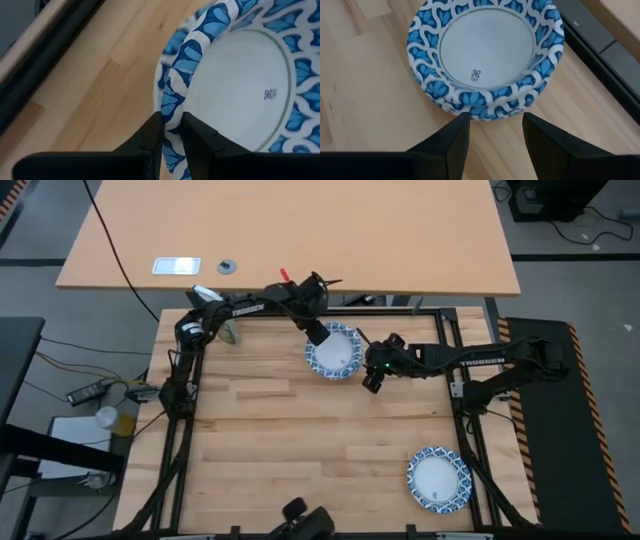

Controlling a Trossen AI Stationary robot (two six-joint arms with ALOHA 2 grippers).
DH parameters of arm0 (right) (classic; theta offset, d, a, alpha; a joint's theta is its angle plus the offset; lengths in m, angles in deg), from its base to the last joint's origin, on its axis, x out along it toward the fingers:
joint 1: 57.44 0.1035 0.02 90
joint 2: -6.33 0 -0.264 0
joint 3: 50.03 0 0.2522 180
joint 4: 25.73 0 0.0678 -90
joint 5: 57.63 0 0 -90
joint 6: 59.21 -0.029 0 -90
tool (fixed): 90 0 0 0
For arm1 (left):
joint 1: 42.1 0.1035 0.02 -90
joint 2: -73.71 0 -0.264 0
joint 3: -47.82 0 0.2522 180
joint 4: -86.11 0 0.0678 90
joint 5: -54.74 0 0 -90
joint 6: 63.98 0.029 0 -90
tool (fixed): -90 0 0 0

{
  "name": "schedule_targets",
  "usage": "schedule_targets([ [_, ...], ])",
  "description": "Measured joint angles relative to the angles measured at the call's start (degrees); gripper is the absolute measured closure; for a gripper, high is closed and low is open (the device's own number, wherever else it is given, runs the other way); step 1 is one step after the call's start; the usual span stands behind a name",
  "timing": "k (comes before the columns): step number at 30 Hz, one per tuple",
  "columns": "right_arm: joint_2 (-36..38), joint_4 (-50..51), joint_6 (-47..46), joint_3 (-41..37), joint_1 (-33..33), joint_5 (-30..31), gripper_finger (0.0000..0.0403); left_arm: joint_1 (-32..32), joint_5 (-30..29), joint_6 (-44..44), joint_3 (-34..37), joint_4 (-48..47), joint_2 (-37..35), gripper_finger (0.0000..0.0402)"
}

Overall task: Nest bowls inside each other
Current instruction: Stack the blue white patterned bowl on top of the other blue white patterned bowls

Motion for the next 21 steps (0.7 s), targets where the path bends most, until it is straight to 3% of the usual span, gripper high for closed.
schedule_targets([
  [12, 1.39, 2.15, 1.14, 0.02, 0.04, -2.45, 0.0212, -0.37, -0.51, 10.48, -0.04, 5.34, -0.89, 0.0185],
  [21, 7.1, 6.16, 1.73, 0.07, 3.1, -5.71, 0.0212, -6.08, 0.13, 24.32, 3.59, 12.83, -6.53, 0.0171],
])
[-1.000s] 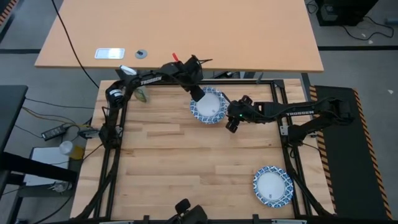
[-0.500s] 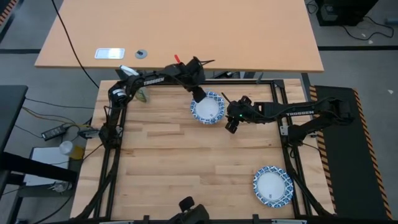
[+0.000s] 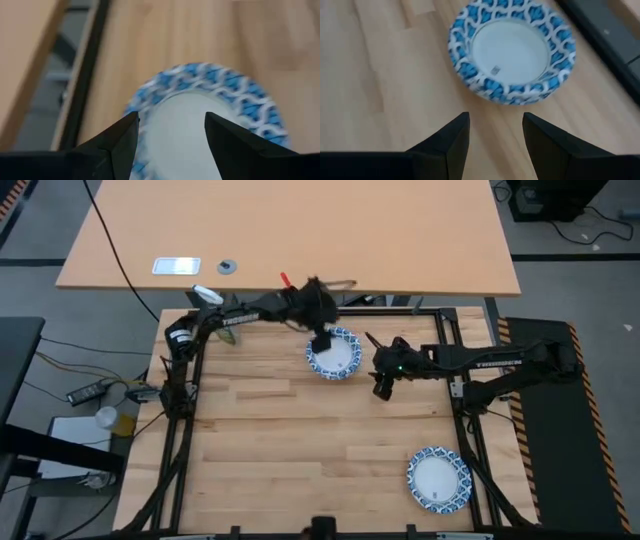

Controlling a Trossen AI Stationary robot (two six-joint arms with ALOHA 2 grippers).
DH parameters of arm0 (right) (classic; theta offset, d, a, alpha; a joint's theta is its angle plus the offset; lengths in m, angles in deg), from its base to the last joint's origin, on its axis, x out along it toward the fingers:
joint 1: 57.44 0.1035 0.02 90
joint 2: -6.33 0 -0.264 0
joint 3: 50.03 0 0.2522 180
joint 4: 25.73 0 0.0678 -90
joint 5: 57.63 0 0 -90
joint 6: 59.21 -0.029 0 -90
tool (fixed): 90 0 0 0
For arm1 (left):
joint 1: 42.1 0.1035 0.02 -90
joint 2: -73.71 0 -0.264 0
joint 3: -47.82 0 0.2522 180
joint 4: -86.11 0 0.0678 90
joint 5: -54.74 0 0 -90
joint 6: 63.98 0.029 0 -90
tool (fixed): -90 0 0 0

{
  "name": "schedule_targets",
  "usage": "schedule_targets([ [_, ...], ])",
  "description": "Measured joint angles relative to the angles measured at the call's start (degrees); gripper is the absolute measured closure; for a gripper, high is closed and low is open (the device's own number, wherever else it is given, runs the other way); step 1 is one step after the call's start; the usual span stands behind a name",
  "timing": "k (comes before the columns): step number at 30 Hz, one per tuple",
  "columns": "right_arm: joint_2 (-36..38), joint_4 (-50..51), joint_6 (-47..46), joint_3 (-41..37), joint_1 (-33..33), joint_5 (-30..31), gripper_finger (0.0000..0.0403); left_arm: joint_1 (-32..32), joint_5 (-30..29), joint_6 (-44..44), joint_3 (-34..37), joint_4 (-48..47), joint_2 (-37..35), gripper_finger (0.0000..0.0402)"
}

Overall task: Nest bowls inside each other
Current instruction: Stack the blue white patterned bowl on top of the other blue white patterned bowls

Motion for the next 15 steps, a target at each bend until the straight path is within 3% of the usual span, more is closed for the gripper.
schedule_targets([
  [8, -2.55, 1.86, -4.53, 0.0, 6.78, 0.72, 0.0212, -4.32, -3.16, -2.15, 9.11, 7.48, 0.93, 0.017],
  [15, -2.71, -0.16, -6.22, 0.0, 9.25, 3.38, 0.0212, -3.86, -3.14, -5.96, 9.92, 10.53, 2.06, 0.017],
])
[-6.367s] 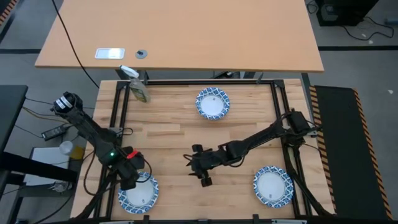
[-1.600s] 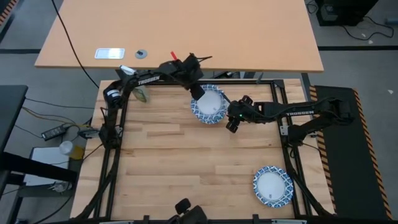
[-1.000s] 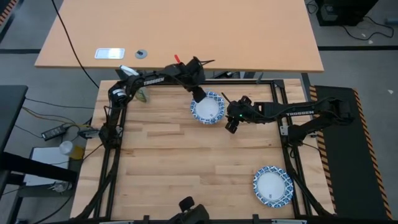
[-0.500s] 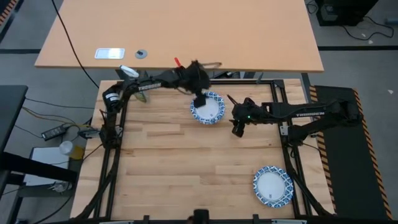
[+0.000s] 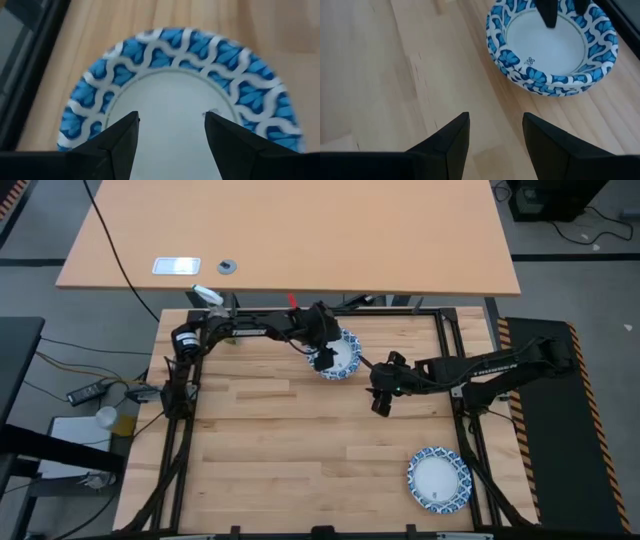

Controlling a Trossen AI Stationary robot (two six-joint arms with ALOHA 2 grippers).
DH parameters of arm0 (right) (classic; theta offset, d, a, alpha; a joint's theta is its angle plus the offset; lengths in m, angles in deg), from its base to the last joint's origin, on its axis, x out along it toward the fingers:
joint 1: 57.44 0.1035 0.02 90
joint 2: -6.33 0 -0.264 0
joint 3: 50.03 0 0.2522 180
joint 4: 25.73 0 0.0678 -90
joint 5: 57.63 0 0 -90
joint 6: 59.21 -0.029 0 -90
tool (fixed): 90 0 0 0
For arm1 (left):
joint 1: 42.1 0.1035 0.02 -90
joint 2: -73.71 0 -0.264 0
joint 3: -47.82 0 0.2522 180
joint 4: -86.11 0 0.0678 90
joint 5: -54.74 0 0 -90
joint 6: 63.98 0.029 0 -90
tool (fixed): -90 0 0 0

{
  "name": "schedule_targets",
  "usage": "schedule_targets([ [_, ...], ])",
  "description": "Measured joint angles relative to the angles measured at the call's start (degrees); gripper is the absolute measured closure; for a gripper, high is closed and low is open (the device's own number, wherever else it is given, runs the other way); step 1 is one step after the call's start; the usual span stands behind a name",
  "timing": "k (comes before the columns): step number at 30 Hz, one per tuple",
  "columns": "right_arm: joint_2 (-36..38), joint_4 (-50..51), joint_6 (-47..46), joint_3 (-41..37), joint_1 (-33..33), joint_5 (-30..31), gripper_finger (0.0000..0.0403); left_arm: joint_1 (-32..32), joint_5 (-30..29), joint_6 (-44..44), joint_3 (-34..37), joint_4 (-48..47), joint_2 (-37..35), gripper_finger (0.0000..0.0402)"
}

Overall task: Nest bowls inside each other
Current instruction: Stack the blue white patterned bowl on top of the other blue white patterned bowls

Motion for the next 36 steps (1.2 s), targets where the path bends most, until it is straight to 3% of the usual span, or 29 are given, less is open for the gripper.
schedule_targets([
  [6, 0.02, -0.86, -0.56, -0.02, 0.57, 0.09, 0.0212, -0.2, -0.9, -0.67, 0.02, 1.27, 5.04, 0.0185],
  [15, 0.02, -1.05, -0.55, 0.75, 0.8, 0.1, 0.0212, -0.63, -3.39, -0.9, -0.3, 0.76, 4.88, 0.0216],
  [22, 0.02, -0.92, -0.18, 1.31, 0.8, 0.25, 0.0212, -1.18, -4.8, 1.04, -7.24, -7.98, 4.77, 0.0219],
  [26, 0.22, 0.15, -0.55, 1.31, 0.8, 0.25, 0.0212, -3.53, -9.76, 5.1, -9.16, -12.7, 4.22, 0.0219],
  [29, 0.28, 0.32, -0.52, 1.31, 0.67, 0.73, 0.0212, -6.45, -12.39, 8.05, -4.46, -9.66, 0.87, 0.0221],
  [36, -0.88, -3.81, 2.04, 1.33, -3.93, 1.55, 0.0212, -11.8, -19.94, 6.24, 19.95, 17.78, -18.47, 0.0246],
])
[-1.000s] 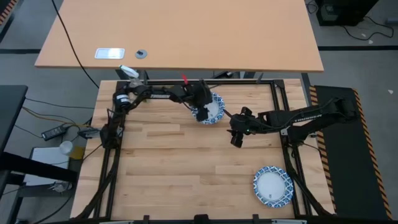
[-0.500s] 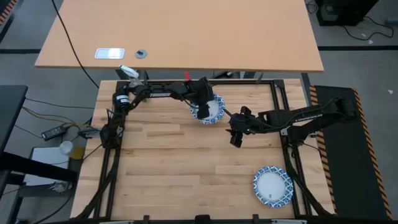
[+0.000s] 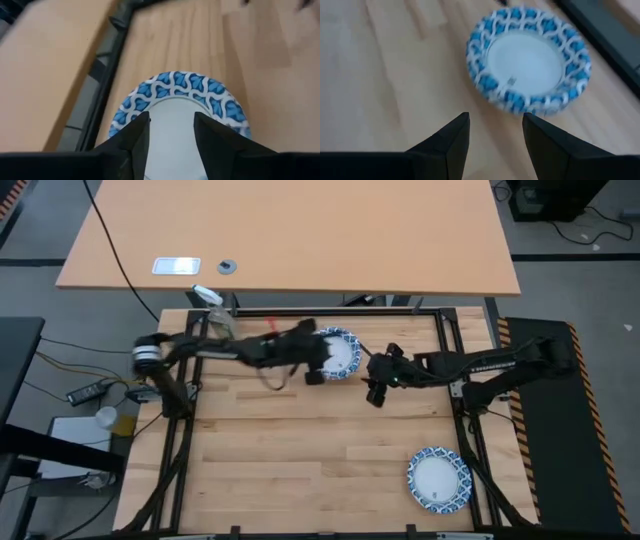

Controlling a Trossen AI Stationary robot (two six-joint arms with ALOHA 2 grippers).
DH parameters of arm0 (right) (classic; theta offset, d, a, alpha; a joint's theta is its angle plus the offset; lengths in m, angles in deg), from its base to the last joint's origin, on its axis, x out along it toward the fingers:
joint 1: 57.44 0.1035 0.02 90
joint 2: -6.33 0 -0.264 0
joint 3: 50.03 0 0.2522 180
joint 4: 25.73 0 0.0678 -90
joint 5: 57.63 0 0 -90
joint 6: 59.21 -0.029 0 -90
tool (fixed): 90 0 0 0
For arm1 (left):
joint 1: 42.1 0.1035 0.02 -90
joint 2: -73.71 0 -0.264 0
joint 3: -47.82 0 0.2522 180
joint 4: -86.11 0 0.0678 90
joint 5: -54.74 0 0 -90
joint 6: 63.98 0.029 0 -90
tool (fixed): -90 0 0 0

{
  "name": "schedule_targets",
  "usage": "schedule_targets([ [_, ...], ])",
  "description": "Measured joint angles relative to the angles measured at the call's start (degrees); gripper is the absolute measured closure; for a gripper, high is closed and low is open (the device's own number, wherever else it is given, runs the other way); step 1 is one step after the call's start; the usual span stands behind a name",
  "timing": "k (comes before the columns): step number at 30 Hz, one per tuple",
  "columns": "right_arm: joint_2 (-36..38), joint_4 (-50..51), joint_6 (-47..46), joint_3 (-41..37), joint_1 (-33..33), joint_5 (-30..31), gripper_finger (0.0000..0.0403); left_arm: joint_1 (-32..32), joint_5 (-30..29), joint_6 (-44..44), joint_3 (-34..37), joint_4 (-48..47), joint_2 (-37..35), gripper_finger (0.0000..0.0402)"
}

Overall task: Nest bowls inside each other
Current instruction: Stack the blue white patterned bowl on top of the other blue white patterned bowls

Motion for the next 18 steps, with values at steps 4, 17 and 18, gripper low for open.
schedule_targets([
  [4, -4.88, -9.53, 4.87, 0.0, -5.37, -4.44, 0.0212, -3.89, -2.45, -5.42, 11.57, 9.51, -10.0, 0.0251],
  [17, -29.6, -14.03, 12.19, 14.34, -19.3, -14.36, 0.0212, -19.57, -8.8, -19.96, 23.05, 6.31, -24.54, 0.0251],
  [18, -31.09, -13.31, 12.49, 15.64, -19.82, -14.64, 0.0212, -20.42, -8.95, -20.57, 23.11, 5.41, -24.53, 0.0251],
])
